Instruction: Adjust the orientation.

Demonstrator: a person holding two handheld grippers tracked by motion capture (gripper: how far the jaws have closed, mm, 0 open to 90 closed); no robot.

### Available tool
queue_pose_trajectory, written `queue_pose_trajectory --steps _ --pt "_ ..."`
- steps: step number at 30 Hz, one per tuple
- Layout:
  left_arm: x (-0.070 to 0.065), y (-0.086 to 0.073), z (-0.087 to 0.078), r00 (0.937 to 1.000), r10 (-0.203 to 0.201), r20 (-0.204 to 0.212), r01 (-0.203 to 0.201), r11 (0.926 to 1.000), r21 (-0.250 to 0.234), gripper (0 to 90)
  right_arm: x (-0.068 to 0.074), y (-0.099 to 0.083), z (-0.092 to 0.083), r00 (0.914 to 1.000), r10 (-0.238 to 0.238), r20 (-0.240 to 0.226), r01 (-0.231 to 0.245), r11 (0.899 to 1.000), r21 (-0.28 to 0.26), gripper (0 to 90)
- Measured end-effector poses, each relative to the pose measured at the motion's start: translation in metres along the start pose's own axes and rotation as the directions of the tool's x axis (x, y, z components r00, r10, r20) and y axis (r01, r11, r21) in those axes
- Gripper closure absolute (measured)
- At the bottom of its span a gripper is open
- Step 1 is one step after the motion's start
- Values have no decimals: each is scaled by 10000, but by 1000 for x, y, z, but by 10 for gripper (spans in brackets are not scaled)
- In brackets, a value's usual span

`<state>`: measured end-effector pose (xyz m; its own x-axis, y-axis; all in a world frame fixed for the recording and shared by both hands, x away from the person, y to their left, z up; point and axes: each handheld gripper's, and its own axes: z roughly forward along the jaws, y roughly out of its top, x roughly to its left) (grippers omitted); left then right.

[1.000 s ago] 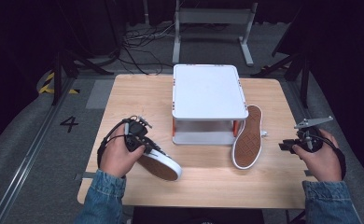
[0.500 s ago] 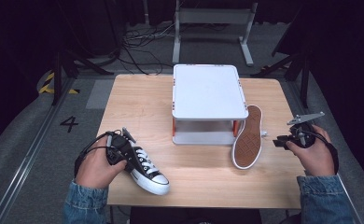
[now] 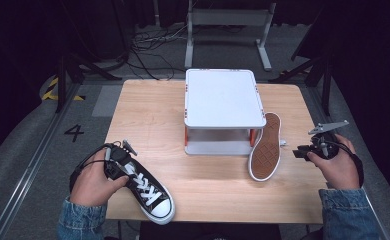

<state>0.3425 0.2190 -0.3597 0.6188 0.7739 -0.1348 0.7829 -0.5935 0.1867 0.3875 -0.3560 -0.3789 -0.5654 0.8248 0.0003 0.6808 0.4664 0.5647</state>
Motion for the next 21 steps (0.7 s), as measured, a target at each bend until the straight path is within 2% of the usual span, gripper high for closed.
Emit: queue_pose_trajectory --steps 1,2,3,4,6,7,8,9,11,12,13,14,15,19,21 --pt "-1 3 0 9996 248 -108 -251 9993 -276 331 1 -1 1 10000 -50 26 50 10000 55 688" --pt "-1 6 2 9993 352 -110 -355 9990 -280 331 1 -1 1 10000 -50 26 50 10000 55 688" --pt "1 13 11 9994 267 212 -269 9996 67 302 2 -1 1 9999 -89 46 89 9999 46 682" --pt "2 16 16 9993 314 211 -318 9993 190 261 2 -2 0 10000 -84 13 84 10000 31 677" --pt "3 22 28 9984 405 391 -426 9977 534 255 2 -3 0 9999 -118 44 118 9999 16 669" --pt "3 22 28 9984 405 391 -426 9977 534 246 2 -4 0 9999 -122 79 122 9999 32 663" --pt "3 25 35 9981 345 520 -386 9960 805 233 2 -5 -1 9999 -98 91 97 9999 28 660" --pt "1 29 45 9984 291 475 -352 9903 1344 205 1 -6 -1 9999 -82 135 82 10000 48 658" --pt "0 32 48 9986 350 403 -410 9865 1585 189 0 -8 -1 9998 -87 179 86 9999 83 654" --pt "0 32 47 9991 230 359 -288 9852 1693 198 0 -9 -1 9998 -67 187 65 9999 84 653" --pt "0 32 47 9991 230 359 -288 9852 1693 238 0 -10 -1 9997 -80 223 78 9999 88 654" --pt "-1 32 46 9996 111 265 -156 9842 1762 238 0 -10 -1 9997 -80 223 78 9999 88 654" --pt "-1 32 44 9998 -16 200 -19 9854 1705 334 0 -11 -2 9997 -93 241 91 9999 92 653" --pt "-7 33 38 9992 326 -240 -281 9851 1698 474 0 -13 -3 9994 -187 304 183 9998 119 654" --pt "-10 35 33 9978 619 -219 -579 9869 1505 626 1 -13 -4 9992 -190 344 186 9997 125 655"
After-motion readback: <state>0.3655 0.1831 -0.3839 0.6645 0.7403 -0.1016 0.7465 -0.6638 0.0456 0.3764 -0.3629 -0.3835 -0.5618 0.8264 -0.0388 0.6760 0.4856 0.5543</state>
